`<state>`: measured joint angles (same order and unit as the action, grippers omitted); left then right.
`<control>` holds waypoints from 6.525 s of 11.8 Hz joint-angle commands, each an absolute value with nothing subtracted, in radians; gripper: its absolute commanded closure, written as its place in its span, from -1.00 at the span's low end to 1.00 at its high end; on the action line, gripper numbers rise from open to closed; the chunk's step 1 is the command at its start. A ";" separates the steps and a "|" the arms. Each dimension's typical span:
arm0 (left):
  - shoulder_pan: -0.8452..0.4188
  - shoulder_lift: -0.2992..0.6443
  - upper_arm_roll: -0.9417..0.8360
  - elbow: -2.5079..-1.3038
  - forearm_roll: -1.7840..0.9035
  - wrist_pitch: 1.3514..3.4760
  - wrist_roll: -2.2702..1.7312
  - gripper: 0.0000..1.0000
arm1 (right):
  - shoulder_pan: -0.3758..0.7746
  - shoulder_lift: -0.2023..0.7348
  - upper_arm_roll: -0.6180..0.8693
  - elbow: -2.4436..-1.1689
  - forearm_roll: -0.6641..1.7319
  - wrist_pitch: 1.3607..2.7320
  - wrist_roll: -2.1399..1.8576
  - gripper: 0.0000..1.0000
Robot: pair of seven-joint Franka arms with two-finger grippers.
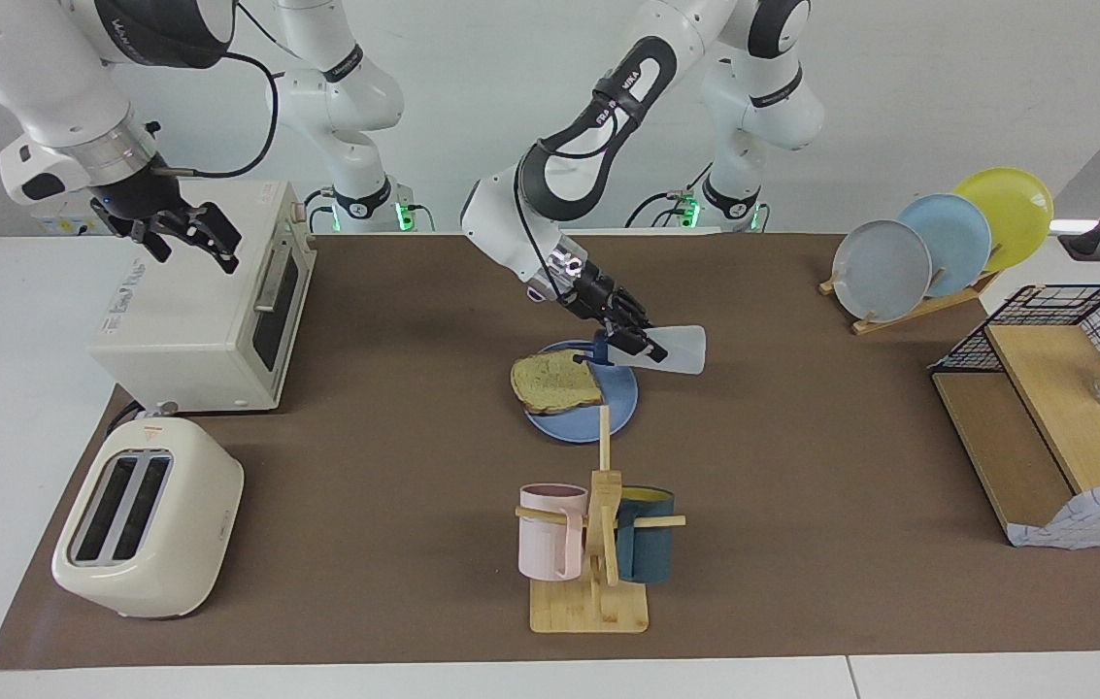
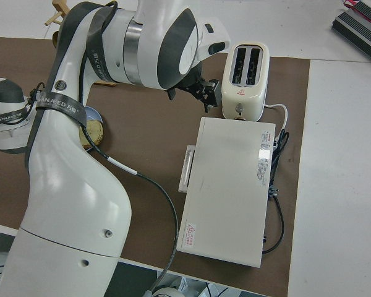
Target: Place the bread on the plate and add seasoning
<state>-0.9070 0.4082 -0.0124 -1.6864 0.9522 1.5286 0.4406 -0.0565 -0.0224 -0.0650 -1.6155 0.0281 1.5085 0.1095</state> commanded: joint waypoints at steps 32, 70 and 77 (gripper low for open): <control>-1.110 0.683 0.006 -1.586 1.252 1.305 0.433 1.00 | -0.091 -0.046 -0.058 -1.658 0.018 1.562 0.015 -1.00; -0.293 0.086 0.008 -1.926 -0.051 2.538 0.103 1.00 | -0.098 -0.043 -0.048 -1.655 0.015 1.588 0.021 -1.00; -0.299 0.418 0.011 -1.963 -0.045 3.190 0.043 1.00 | -0.097 -0.043 -0.049 -1.657 0.015 1.585 0.023 -1.00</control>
<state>-0.2959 0.3363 0.0101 -1.9696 -0.0366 3.0565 0.0278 -0.0854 -0.0239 -0.0563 -1.6290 0.0281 1.5634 0.0419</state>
